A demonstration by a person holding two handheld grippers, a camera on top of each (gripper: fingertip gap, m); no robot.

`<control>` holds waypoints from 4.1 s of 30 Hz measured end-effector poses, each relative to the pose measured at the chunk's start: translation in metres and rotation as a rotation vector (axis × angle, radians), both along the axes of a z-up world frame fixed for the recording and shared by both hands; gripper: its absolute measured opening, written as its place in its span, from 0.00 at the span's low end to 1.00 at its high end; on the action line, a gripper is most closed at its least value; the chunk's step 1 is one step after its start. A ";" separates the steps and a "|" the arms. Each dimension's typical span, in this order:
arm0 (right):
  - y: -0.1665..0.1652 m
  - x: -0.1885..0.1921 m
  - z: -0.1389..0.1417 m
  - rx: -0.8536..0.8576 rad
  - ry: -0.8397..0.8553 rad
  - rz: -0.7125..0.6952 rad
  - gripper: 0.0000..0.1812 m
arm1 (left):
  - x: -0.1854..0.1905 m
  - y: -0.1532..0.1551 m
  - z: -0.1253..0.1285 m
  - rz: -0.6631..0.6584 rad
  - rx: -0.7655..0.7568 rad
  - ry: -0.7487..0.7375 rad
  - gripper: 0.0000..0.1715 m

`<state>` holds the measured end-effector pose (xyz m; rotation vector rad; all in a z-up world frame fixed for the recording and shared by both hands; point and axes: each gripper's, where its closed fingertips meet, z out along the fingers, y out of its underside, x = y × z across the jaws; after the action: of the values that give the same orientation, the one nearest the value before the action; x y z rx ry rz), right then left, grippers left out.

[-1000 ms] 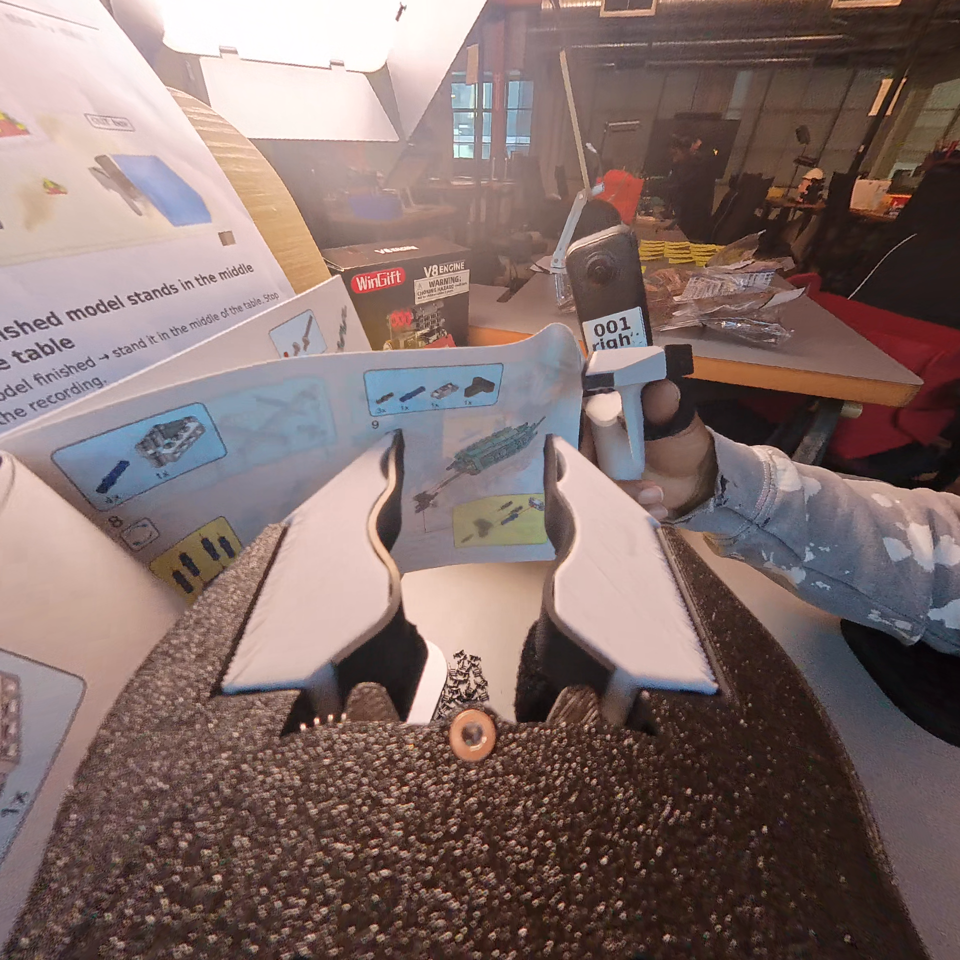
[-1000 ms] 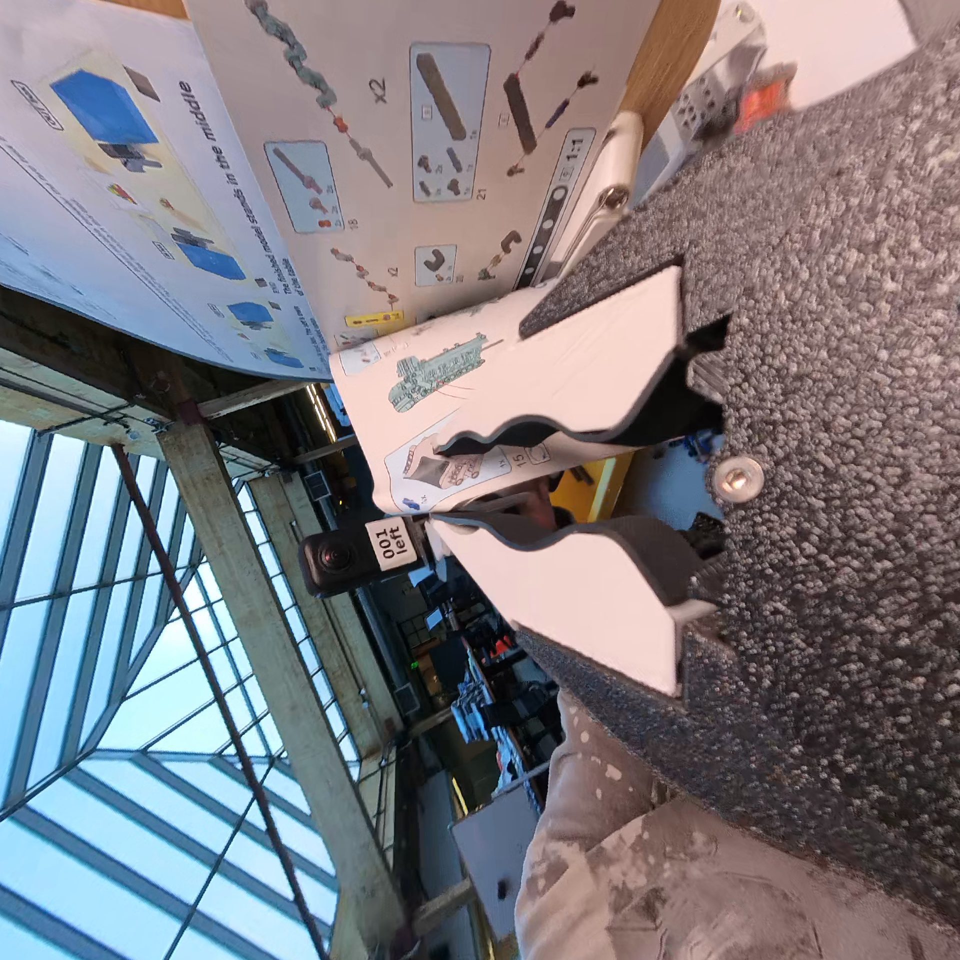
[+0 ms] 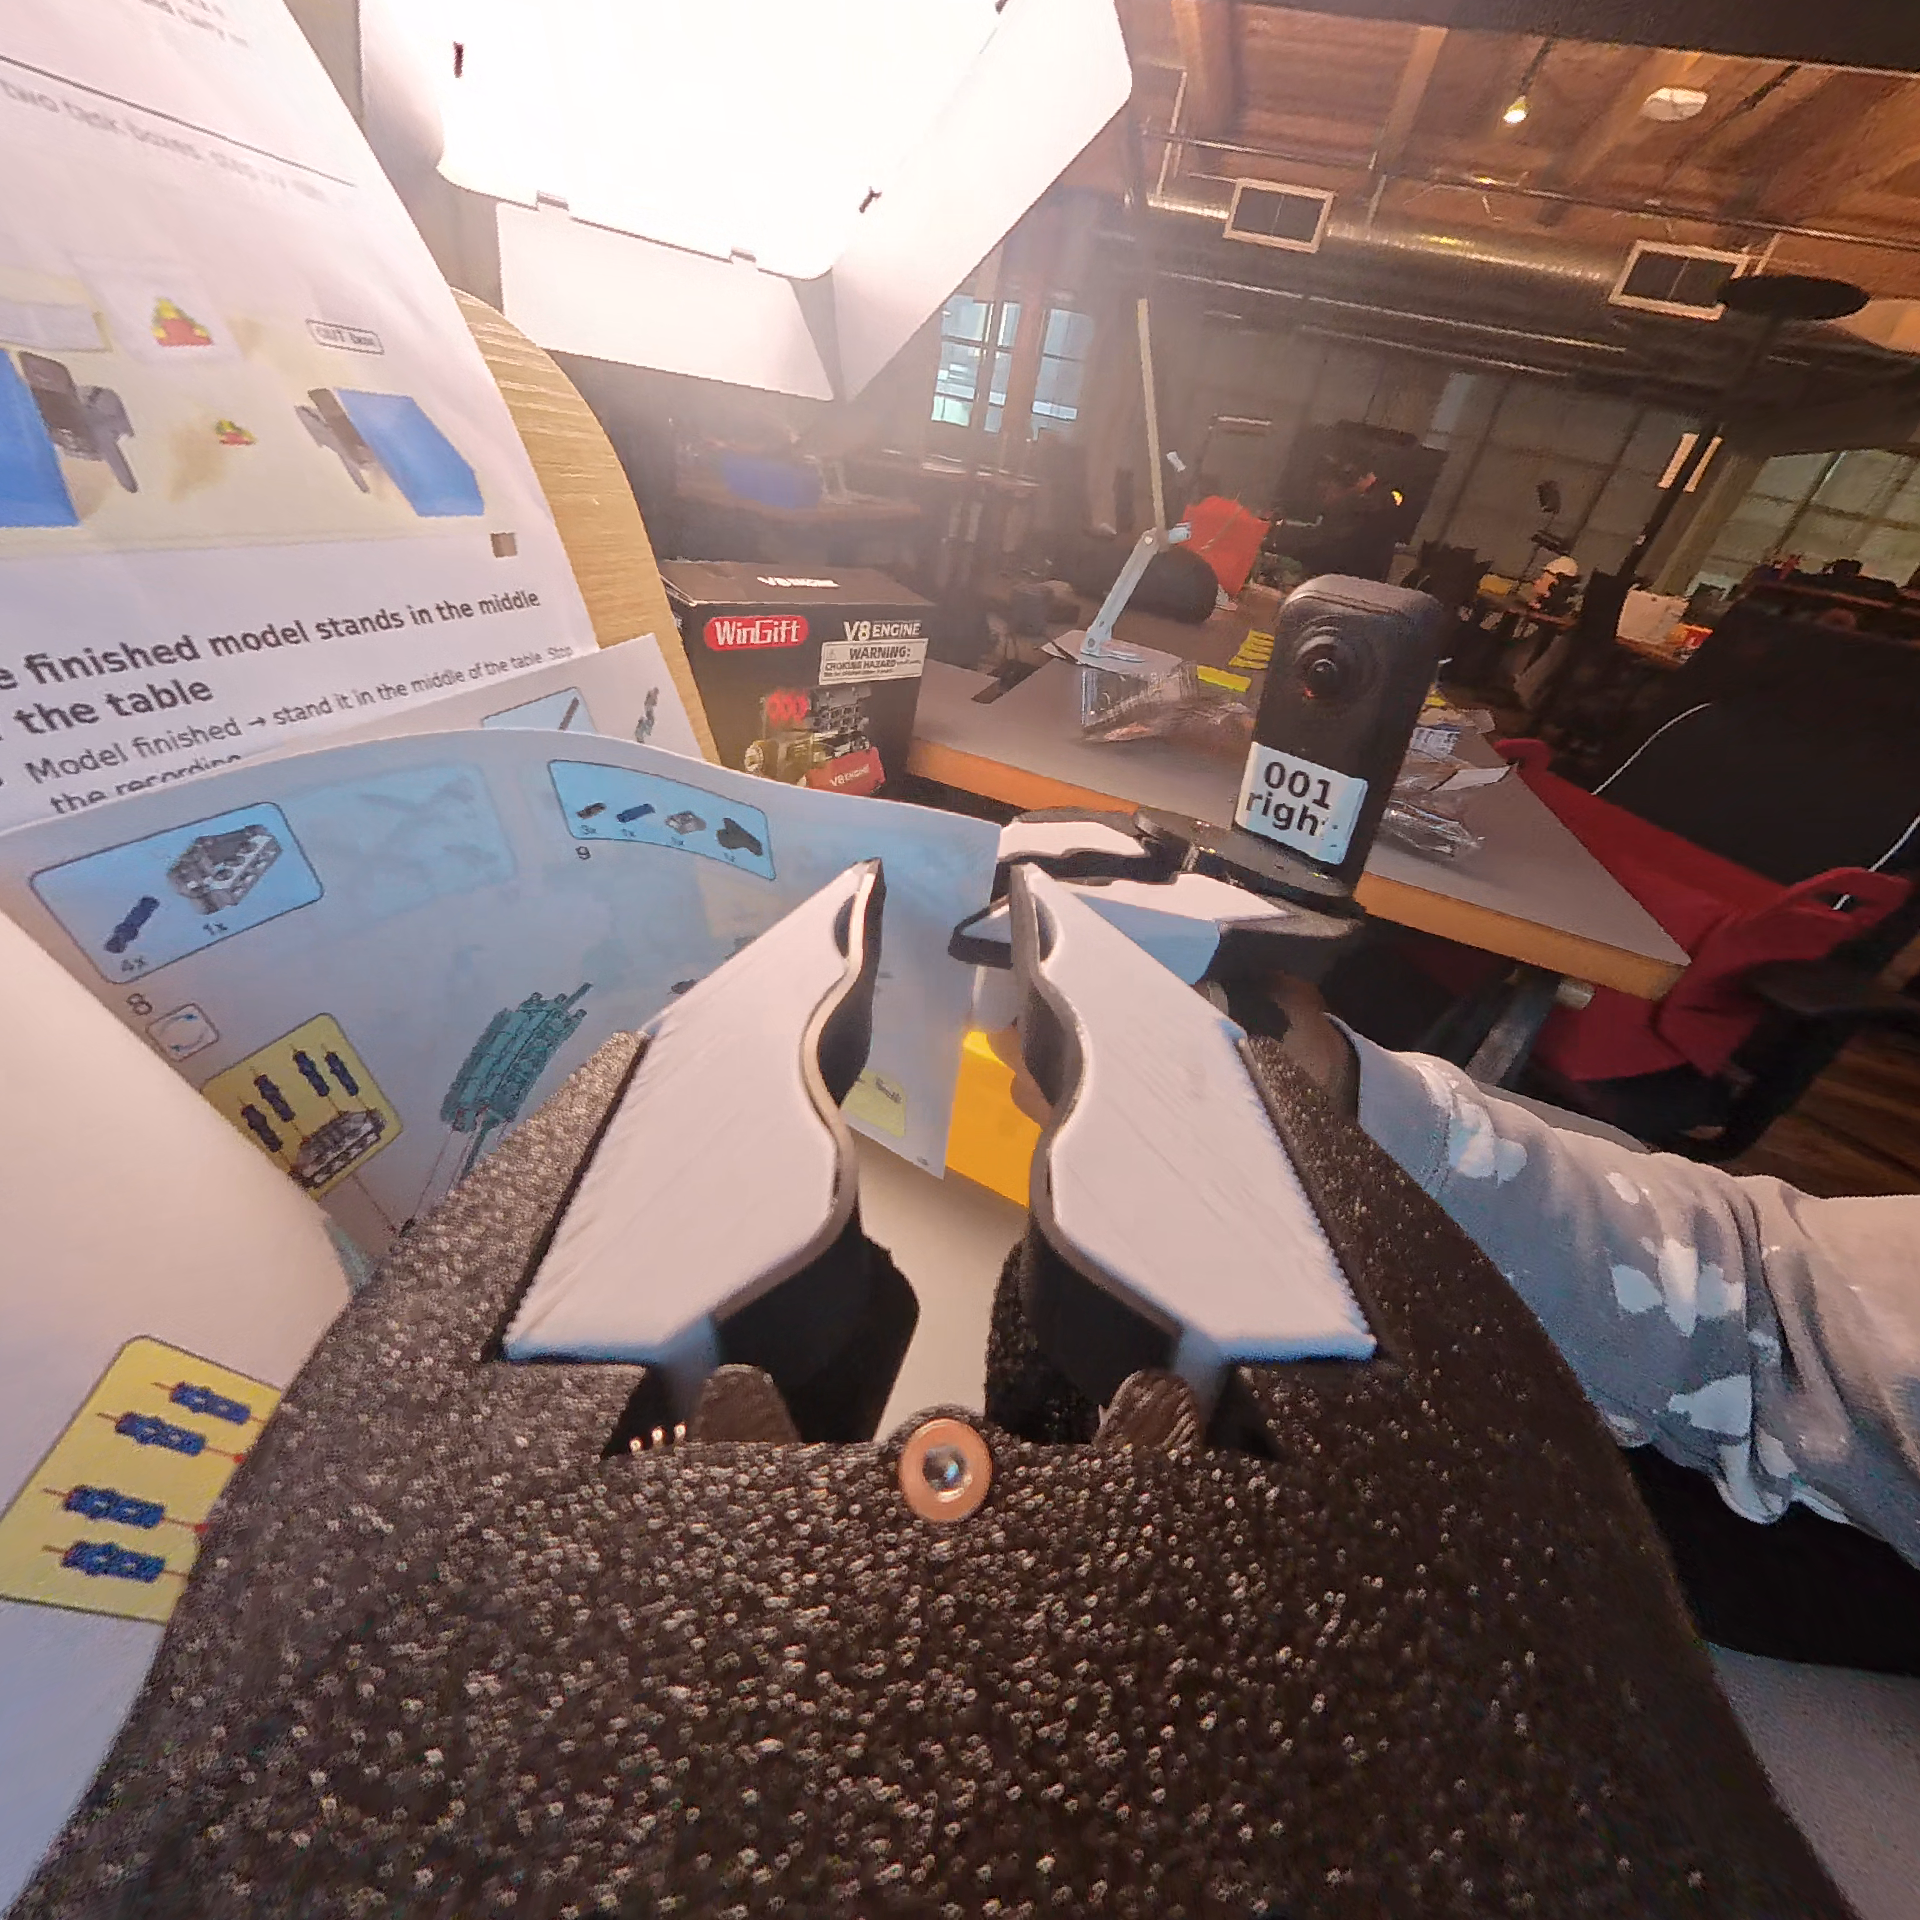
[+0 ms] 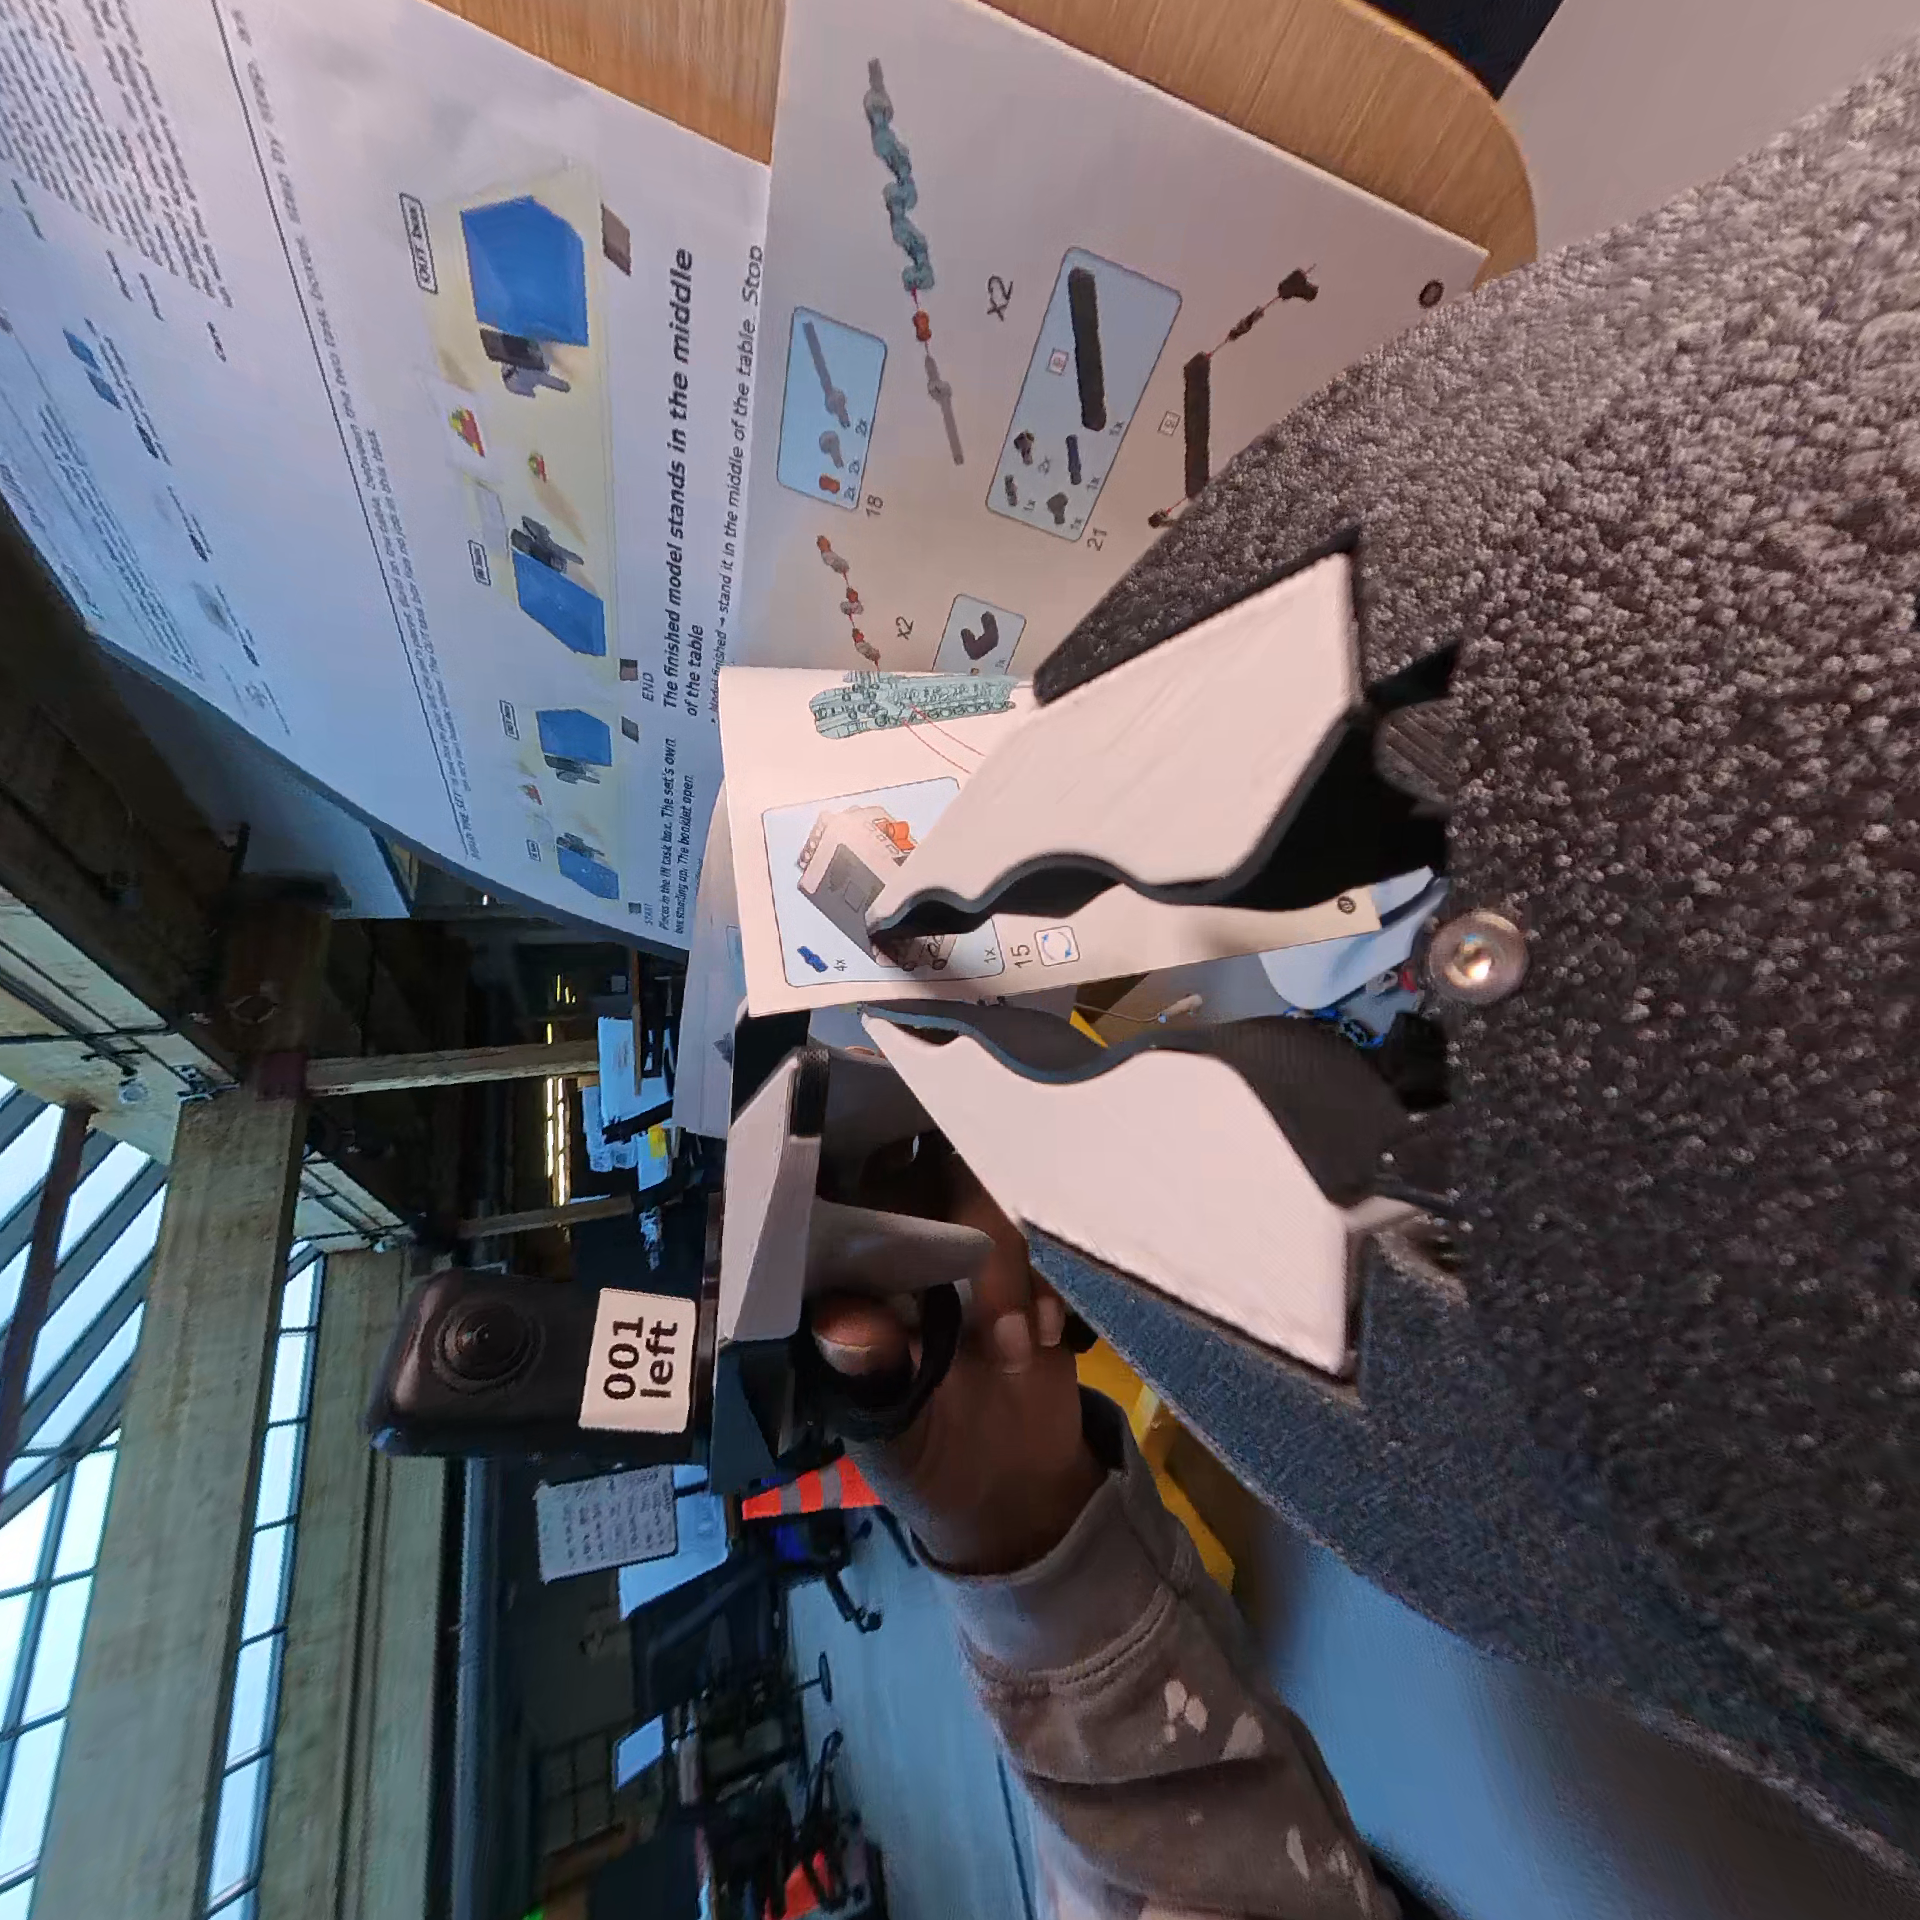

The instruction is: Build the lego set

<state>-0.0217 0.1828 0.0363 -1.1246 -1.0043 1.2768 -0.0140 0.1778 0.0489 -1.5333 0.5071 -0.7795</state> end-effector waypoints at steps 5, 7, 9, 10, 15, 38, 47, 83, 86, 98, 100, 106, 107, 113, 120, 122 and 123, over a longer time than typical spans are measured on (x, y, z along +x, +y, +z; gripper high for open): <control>-0.005 -0.006 -0.005 0.093 -0.051 -0.054 0.05 | -0.003 0.001 -0.002 -0.011 -0.005 -0.027 0.05; -0.005 -0.006 -0.005 0.087 -0.046 -0.050 0.05 | -0.003 0.000 -0.002 -0.026 0.001 -0.038 0.02; -0.005 -0.005 -0.005 0.076 -0.040 -0.042 0.05 | -0.004 0.000 -0.003 -0.029 -0.002 -0.046 0.00; -0.005 -0.005 -0.006 0.072 -0.038 -0.039 0.05 | -0.004 0.000 -0.004 -0.034 -0.004 -0.050 0.00; -0.006 -0.005 -0.008 0.057 -0.038 -0.018 0.06 | -0.004 -0.001 -0.007 -0.067 -0.013 -0.058 0.00; 0.023 -0.005 -0.025 0.296 -0.217 -0.261 0.01 | -0.005 -0.006 -0.012 0.003 -0.005 -0.039 0.16; -0.009 -0.028 -0.020 0.401 -0.198 -0.256 0.02 | -0.019 0.000 -0.023 0.089 -0.005 -0.059 0.20; -0.010 -0.034 -0.029 0.104 -0.063 0.039 0.00 | -0.053 -0.036 -0.032 -0.172 0.116 -0.244 0.03; -0.033 -0.033 -0.020 0.117 -0.045 0.123 0.10 | -0.050 -0.038 -0.033 -0.201 0.127 -0.242 0.04; -0.056 -0.029 -0.008 -0.119 0.056 0.399 0.00 | -0.039 -0.045 -0.039 -0.239 0.157 -0.176 0.09; -0.059 -0.029 -0.010 -0.144 0.056 0.430 0.00 | -0.038 -0.046 -0.039 -0.244 0.161 -0.171 0.10; -0.060 -0.036 -0.019 -0.089 -0.001 0.386 0.04 | -0.035 -0.048 -0.039 -0.237 0.171 -0.140 0.15; -0.059 -0.036 -0.019 -0.079 -0.009 0.369 0.03 | -0.034 -0.051 -0.038 -0.250 0.177 -0.141 0.16; -0.054 -0.038 -0.022 -0.015 -0.033 0.300 0.03 | -0.031 -0.052 -0.036 -0.239 0.196 -0.112 0.17; -0.061 -0.030 -0.015 -0.019 -0.006 0.346 0.17 | -0.032 -0.057 -0.034 -0.248 0.212 -0.101 0.21; -0.061 -0.029 -0.012 -0.021 0.001 0.349 0.19 | -0.032 -0.058 -0.033 -0.248 0.218 -0.099 0.20; -0.059 -0.029 -0.012 -0.018 0.000 0.332 0.18 | -0.032 -0.058 -0.033 -0.250 0.217 -0.102 0.19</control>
<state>-0.0504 0.1239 0.0246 -0.9980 -1.2178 1.5497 -0.0456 0.1195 0.0164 -1.2371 0.6926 -0.9562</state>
